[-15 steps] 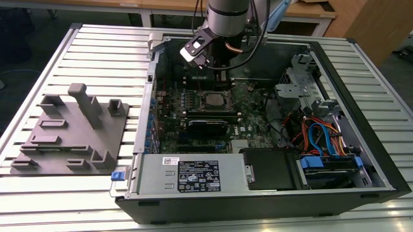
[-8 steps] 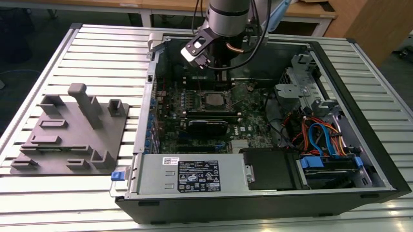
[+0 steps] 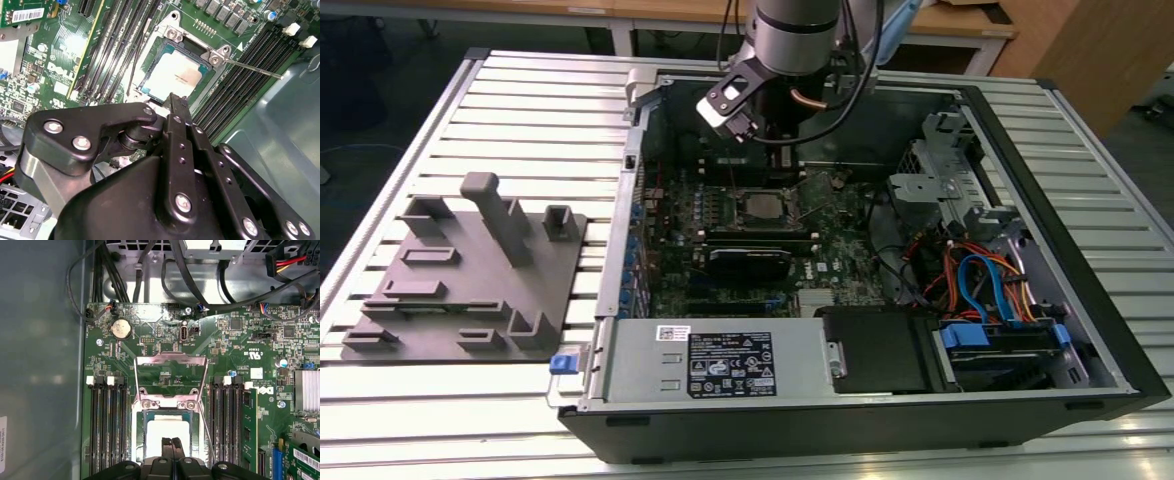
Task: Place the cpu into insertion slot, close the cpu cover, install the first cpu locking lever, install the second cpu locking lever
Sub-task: 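Close the cpu cover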
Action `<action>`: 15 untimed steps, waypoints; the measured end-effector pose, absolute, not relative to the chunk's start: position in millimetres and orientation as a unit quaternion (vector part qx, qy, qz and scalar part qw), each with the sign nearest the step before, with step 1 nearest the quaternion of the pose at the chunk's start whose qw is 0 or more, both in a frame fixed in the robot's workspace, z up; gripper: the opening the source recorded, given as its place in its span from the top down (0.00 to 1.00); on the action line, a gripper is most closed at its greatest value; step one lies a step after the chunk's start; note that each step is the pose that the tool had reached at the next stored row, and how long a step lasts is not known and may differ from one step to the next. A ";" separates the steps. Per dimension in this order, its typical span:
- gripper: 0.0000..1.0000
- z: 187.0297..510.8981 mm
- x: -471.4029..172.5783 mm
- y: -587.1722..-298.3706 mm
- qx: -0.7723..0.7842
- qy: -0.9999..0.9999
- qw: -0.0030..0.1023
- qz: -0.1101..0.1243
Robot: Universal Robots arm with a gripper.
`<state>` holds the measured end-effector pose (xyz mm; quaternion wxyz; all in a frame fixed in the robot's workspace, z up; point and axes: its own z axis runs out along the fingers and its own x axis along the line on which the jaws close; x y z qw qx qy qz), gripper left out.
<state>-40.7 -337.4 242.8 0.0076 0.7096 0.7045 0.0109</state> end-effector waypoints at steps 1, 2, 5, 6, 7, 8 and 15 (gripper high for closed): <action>0.90 243.1 -40.7 -337.4 0.710 0.704 0.006 0.009; 0.90 243.5 -40.7 -337.4 0.710 0.704 0.004 0.008; 0.90 245.5 -40.8 -337.4 0.710 0.704 0.002 0.005; 0.90 246.4 -40.8 -337.4 0.710 0.704 0.002 0.005; 0.90 247.8 -40.8 -337.4 0.710 0.704 0.002 0.005; 0.90 249.5 -40.8 -337.4 0.710 0.704 0.002 0.005; 0.90 256.7 -40.7 -337.4 0.710 0.704 0.002 0.005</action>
